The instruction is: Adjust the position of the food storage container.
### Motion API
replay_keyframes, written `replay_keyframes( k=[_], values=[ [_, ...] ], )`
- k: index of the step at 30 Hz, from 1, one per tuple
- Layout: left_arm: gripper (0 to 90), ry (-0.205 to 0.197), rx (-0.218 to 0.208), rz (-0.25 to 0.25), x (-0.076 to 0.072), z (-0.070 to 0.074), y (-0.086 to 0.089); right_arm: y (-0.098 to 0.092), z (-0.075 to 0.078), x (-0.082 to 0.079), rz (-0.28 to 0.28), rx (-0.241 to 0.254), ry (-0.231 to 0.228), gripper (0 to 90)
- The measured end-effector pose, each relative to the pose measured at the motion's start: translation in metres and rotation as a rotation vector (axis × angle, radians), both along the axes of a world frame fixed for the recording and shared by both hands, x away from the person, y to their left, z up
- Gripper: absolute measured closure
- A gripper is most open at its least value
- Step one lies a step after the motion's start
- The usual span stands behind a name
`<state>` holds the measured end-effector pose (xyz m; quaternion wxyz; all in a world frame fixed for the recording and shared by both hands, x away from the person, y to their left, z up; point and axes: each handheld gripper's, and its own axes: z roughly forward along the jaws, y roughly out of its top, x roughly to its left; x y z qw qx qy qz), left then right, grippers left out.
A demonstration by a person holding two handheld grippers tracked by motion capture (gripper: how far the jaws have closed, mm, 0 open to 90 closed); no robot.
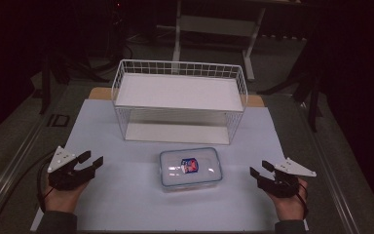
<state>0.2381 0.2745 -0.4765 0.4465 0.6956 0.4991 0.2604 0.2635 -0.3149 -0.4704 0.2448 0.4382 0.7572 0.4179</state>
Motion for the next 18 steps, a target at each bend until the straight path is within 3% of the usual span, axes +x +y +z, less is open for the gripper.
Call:
replay_keyframes(
  k=[11, 15, 18],
  values=[
    [47.5, -0.003, -0.020, -0.007, -0.002, 0.001, 0.001, 0.001, 0.000, 0.001, 0.014, 0.003, -0.004, 46.7],
    [48.0, -0.007, -0.014, -0.017, -0.001, 0.001, -0.003, 0.006, 0.000, 0.005, 0.043, 0.025, 0.003, 59.5],
    [48.0, -0.007, -0.006, -0.023, -0.001, 0.001, -0.005, 0.014, 0.001, 0.008, 0.080, 0.045, 0.007, 75.0]
  ],
)
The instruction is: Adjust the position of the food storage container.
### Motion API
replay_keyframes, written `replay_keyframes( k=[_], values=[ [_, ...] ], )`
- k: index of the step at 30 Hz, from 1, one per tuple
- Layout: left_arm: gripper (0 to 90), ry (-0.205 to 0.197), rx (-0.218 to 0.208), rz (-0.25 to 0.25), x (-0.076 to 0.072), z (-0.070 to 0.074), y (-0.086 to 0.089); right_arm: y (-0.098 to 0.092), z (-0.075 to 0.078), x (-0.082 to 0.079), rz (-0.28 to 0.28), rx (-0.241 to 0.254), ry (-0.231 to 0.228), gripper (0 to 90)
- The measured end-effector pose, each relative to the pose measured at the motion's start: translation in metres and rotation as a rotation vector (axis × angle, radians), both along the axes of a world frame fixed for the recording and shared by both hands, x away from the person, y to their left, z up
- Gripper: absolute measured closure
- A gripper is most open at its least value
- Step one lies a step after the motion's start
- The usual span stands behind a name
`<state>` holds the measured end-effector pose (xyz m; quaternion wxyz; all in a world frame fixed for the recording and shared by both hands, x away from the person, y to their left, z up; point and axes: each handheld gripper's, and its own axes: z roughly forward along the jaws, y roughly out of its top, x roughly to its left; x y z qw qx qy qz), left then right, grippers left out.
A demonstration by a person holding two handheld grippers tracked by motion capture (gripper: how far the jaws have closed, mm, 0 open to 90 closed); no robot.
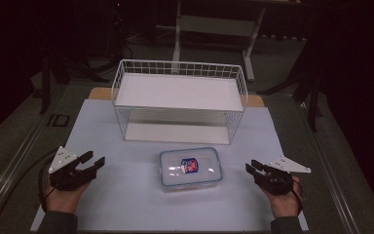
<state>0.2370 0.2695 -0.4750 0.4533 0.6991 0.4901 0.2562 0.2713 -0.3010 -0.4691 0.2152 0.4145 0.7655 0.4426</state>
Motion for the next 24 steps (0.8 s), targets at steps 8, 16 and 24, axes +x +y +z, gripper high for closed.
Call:
replay_keyframes(
  k=[8, 16, 24],
  values=[
    [48.0, 0.003, -0.003, -0.009, 0.000, 0.000, -0.002, 0.023, -0.001, 0.005, 0.061, -0.031, 0.018, 89.7],
    [48.5, 0.012, 0.014, -0.027, 0.002, -0.002, -0.008, 0.049, -0.014, 0.015, 0.124, -0.060, 0.085, 90.0],
    [48.4, 0.010, 0.009, -0.029, 0.002, -0.002, -0.008, 0.062, -0.026, 0.019, 0.156, -0.111, 0.135, 90.0]
  ],
)
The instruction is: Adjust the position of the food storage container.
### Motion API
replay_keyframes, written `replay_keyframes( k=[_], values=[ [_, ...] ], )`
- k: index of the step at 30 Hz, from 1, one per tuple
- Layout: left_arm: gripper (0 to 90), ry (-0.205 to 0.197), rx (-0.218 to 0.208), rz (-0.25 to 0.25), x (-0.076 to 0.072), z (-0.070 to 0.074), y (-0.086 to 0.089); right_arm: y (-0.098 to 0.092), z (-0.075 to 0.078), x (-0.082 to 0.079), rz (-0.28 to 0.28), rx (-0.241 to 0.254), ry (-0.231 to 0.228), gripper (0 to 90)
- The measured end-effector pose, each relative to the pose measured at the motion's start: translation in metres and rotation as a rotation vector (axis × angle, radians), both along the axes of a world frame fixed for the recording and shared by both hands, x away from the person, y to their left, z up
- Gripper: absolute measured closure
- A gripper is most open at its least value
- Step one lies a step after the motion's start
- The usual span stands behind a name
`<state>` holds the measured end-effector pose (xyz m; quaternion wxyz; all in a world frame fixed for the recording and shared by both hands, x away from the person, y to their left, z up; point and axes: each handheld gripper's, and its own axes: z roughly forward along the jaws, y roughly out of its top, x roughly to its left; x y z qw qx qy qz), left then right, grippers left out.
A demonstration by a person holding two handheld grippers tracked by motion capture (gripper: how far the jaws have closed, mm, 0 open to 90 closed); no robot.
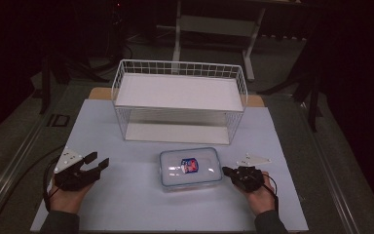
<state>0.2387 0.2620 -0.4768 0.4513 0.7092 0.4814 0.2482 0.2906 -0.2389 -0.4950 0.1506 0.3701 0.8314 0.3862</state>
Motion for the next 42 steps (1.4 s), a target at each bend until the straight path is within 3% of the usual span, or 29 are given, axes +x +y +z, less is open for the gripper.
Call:
replay_keyframes(
  k=[11, 17, 31, 39, 42],
  values=[
    [48.5, 0.007, 0.010, -0.019, 0.001, -0.001, -0.004, 0.003, 0.000, -0.004, 0.042, 0.025, 0.017, 90.0],
    [48.5, 0.009, 0.007, -0.025, 0.001, -0.001, -0.005, 0.016, -0.001, -0.012, 0.103, 0.017, 0.026, 90.0],
    [48.4, 0.007, 0.009, -0.043, 0.000, -0.001, -0.008, 0.025, -0.001, -0.014, 0.126, 0.011, 0.025, 90.0],
    [48.3, 0.001, 0.002, -0.045, -0.001, 0.000, -0.007, 0.023, 0.004, -0.014, 0.109, 0.012, 0.003, 79.4],
    [48.2, -0.010, 0.001, -0.053, -0.001, 0.001, -0.009, 0.019, 0.007, -0.014, 0.095, 0.039, -0.008, 69.5]
  ],
)
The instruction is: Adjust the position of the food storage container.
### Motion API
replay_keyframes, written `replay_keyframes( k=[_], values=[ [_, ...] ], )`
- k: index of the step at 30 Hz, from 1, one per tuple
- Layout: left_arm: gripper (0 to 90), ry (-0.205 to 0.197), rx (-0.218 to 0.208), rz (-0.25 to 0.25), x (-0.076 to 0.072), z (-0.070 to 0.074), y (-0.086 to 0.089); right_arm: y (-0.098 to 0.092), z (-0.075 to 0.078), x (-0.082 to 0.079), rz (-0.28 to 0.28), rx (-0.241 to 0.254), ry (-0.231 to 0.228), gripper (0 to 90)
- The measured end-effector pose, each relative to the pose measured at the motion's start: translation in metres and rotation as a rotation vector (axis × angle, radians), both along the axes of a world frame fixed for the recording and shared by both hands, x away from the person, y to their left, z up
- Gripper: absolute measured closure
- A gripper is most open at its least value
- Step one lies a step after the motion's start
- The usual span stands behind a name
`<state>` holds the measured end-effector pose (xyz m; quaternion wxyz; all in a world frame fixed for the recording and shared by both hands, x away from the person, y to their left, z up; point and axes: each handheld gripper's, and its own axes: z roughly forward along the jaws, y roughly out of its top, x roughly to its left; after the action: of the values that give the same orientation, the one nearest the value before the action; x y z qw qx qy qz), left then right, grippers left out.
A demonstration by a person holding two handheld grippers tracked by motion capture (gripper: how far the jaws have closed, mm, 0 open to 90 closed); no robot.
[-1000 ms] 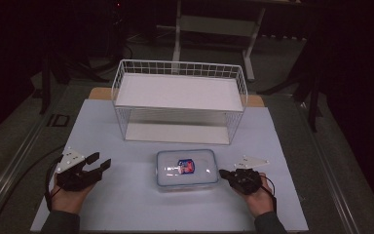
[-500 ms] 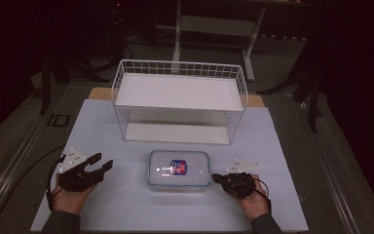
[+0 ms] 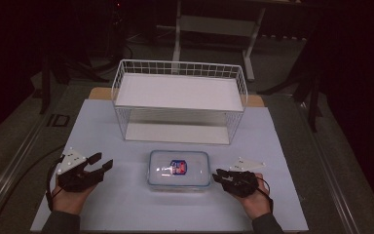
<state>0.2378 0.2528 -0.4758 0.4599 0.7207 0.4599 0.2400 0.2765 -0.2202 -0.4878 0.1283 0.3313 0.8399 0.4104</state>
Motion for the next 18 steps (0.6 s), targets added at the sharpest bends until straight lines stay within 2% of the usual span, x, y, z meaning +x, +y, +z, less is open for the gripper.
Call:
replay_keyframes(
  k=[1, 5, 8, 16, 18],
  values=[
    [48.0, 0.000, 0.000, 0.000, 0.000, 0.000, 0.000, 0.000, 0.000, 0.000, 0.000, 0.000, 0.000, 69.5],
    [47.4, 0.013, 0.017, -0.013, 0.002, -0.002, -0.003, -0.003, 0.002, 0.000, -0.025, 0.019, -0.010, 59.4],
    [47.0, 0.022, 0.012, -0.017, 0.003, -0.003, -0.003, -0.004, 0.003, 0.001, -0.038, 0.033, -0.012, 55.3],
    [46.4, 0.030, 0.004, -0.023, 0.004, -0.003, -0.007, -0.003, 0.005, 0.003, -0.055, 0.076, 0.007, 50.6],
    [45.5, 0.040, -0.006, -0.041, 0.006, -0.002, -0.013, -0.001, 0.007, 0.004, -0.064, 0.091, 0.014, 47.7]
  ],
)
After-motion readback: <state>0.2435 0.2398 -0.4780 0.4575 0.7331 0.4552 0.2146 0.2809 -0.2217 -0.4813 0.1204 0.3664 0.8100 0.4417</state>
